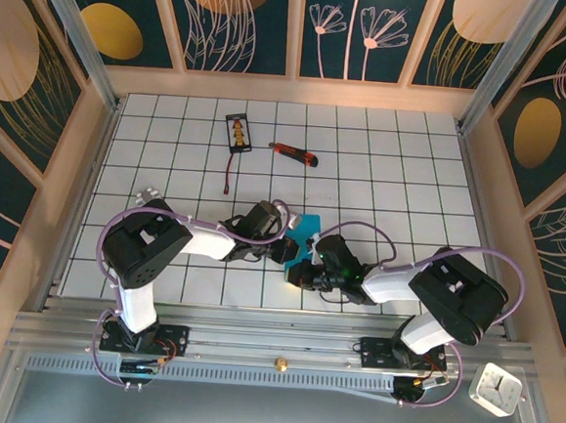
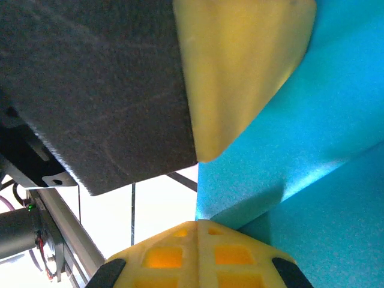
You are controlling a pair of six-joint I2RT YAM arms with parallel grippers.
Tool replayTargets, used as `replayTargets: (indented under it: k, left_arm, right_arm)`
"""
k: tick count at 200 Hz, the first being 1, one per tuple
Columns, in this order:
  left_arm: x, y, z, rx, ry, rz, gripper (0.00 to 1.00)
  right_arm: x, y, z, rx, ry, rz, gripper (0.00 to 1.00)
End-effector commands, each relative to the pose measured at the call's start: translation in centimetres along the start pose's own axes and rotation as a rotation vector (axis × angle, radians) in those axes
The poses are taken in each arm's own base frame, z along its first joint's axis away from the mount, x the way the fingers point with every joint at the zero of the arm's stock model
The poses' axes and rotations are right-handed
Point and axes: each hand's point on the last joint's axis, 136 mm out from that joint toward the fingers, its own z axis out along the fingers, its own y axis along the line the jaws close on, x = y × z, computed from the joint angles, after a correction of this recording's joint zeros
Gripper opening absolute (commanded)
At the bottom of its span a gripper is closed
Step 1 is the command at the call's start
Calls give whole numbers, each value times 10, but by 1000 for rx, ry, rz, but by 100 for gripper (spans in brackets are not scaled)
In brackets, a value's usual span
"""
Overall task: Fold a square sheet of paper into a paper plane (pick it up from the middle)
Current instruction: Fold the triangle a second time at the center of the table.
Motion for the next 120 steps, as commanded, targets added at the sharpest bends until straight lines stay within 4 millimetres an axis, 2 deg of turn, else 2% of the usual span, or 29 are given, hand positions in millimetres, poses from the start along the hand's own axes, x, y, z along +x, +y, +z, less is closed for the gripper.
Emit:
replayTargets:
  k: [1, 42, 120]
  left_arm:
    - [32, 32, 4, -106, 84, -41, 0]
    - [34, 34, 5, -109, 89, -43, 0]
    - [32, 35, 4, -120, 83, -41, 0]
  right_arm:
    - [21, -23, 5, 99, 69, 32, 0]
    - [37, -29, 8, 133, 122, 40, 0]
    - [58, -26, 5, 169, 184, 32, 0]
